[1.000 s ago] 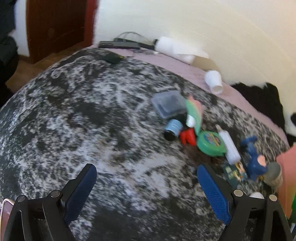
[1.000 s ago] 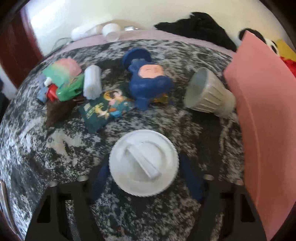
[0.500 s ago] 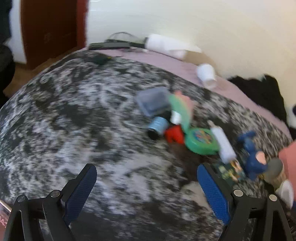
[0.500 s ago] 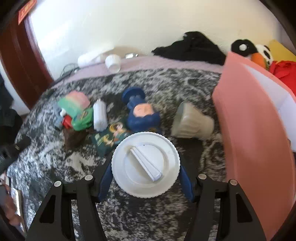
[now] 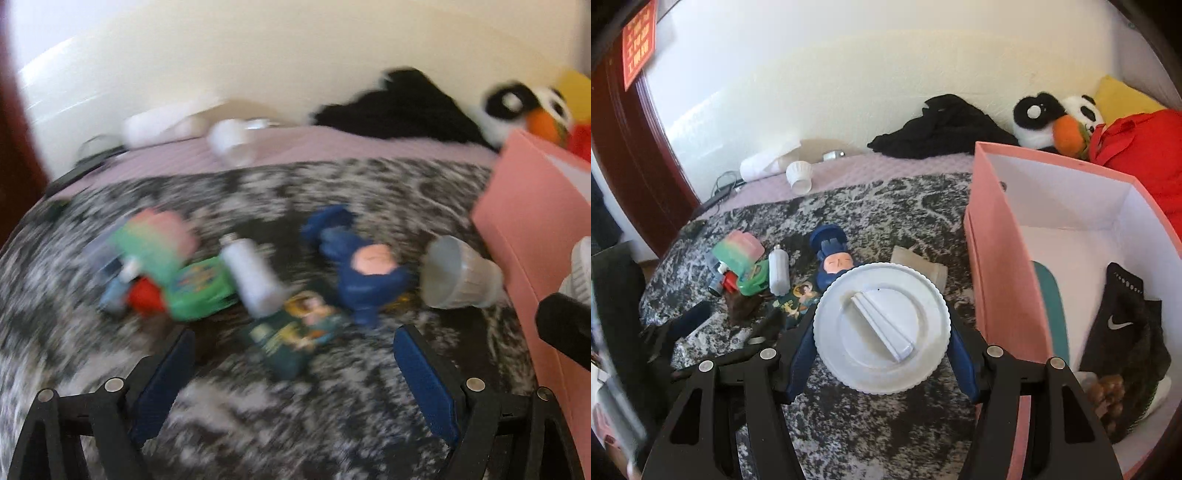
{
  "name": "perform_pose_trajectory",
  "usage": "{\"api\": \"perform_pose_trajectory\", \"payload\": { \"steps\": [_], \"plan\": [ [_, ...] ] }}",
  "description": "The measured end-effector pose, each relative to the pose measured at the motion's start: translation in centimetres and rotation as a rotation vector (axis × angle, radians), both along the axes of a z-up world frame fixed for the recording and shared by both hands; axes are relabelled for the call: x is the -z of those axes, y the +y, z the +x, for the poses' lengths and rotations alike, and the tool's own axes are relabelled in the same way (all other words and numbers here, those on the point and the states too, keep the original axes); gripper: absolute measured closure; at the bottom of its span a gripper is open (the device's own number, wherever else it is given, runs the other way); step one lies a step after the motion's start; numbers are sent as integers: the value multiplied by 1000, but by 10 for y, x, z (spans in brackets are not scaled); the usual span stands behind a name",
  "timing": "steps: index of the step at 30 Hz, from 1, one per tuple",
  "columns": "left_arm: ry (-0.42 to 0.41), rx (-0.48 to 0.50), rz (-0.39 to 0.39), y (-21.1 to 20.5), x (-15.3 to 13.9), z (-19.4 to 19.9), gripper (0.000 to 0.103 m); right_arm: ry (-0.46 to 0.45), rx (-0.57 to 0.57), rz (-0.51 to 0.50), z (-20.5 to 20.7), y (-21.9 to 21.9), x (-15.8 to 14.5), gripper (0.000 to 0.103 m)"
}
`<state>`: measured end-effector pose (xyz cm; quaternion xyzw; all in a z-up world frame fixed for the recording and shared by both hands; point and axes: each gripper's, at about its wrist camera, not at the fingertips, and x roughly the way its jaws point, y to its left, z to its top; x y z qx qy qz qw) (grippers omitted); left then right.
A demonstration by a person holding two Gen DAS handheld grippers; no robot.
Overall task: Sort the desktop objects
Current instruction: 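Grasp the frosted LED bulb with the left gripper while the right holds the lid, then carry lid and bulb into the pink box and open both grippers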
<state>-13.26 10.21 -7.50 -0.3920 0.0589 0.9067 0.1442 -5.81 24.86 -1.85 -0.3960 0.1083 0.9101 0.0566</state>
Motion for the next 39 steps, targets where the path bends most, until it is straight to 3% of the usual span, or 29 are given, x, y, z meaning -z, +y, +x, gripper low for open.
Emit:
{"api": "perform_pose_trajectory", "payload": {
  "steps": [4, 7, 9, 11, 12, 13, 17, 20, 22, 26, 32, 39],
  "plan": [
    [-176, -56, 137, -6, 8, -54, 17, 0, -12, -11, -3, 1, -1, 37],
    [-270, -73, 178, -2, 16, -90, 17, -12, -18, -28, -12, 2, 3, 37],
    [-271, -102, 103, 4, 23, -108, 28, -21, -16, -43, -19, 3, 6, 37],
    [-272, -132, 26, 5, 36, -122, 46, -28, -10, -56, -25, 5, 10, 37],
    [-283, -129, 19, 4, 44, -126, 52, -35, -11, -61, -28, 5, 13, 37],
    [-294, -127, 12, 3, 51, -130, 64, -43, -16, -60, -30, 5, 16, 37],
    [-233, -70, -73, 21, 62, -129, 67, -67, -28, -43, -36, 0, 25, 37],
    [-219, -56, -64, 19, 62, -131, 67, -69, -34, -50, -35, -4, 26, 37],
    [-224, -29, -41, 11, 58, -126, 76, -54, -44, -39, -32, -7, 21, 37],
    [-222, -15, 40, -14, 40, -107, 76, -17, -44, -29, -23, -6, 7, 37],
    [-103, -33, 137, -41, -14, -48, 76, 47, -28, -66, -3, 2, -20, 37],
    [71, -22, 115, -8, -63, 50, 76, 113, -10, -47, 28, 7, -50, 37]
  ]
}}
